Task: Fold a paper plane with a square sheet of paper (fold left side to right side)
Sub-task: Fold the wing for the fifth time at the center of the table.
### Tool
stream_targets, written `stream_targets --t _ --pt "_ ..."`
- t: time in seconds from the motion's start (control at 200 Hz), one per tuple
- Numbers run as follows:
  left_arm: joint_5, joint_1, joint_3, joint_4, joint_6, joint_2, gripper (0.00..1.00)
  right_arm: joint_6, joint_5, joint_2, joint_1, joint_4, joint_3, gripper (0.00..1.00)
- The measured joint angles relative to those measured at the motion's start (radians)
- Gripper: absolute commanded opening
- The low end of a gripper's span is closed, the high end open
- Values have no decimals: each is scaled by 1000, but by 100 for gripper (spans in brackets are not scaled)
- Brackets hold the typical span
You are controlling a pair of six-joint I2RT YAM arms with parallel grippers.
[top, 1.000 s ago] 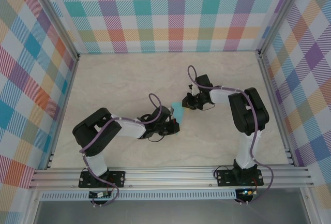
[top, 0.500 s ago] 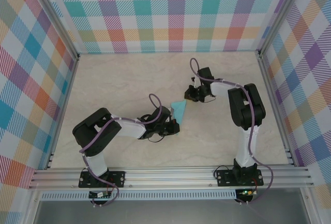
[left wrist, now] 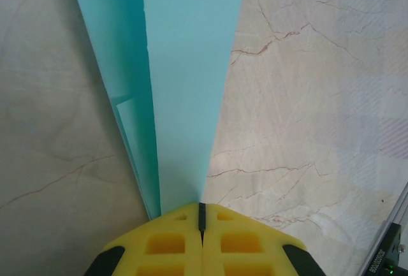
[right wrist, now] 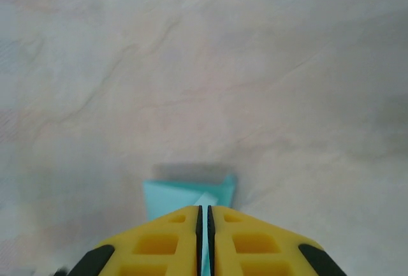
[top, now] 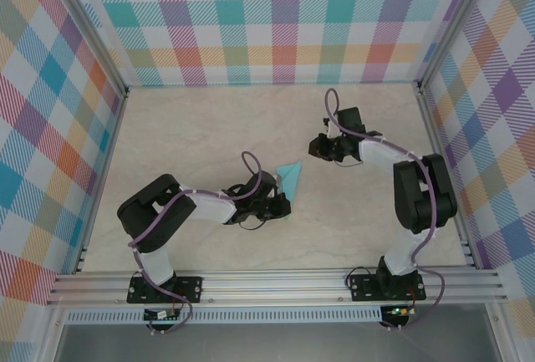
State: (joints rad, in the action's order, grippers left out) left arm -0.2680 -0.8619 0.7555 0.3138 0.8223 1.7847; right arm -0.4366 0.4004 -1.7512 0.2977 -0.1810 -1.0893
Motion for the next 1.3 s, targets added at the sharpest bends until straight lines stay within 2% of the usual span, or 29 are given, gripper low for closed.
stream_targets --t 0.14,0.345,0.51,0.865,1.3 --pt "0 0 1 -1 0 0 0 -40 67 27 77 57 69 13" --pt "0 0 1 -1 0 -1 0 -80 101 -88 142 98 68 12" --pt "-3 -1 1 -42 -1 -23 3 -93 83 -183 144 79 41 12" --pt "-47 -7 -2 -105 -16 -153 6 -98 56 -198 144 36 3 11" --pt "-90 -8 0 -85 -19 -51 6 -94 53 -199 146 27 -1 11"
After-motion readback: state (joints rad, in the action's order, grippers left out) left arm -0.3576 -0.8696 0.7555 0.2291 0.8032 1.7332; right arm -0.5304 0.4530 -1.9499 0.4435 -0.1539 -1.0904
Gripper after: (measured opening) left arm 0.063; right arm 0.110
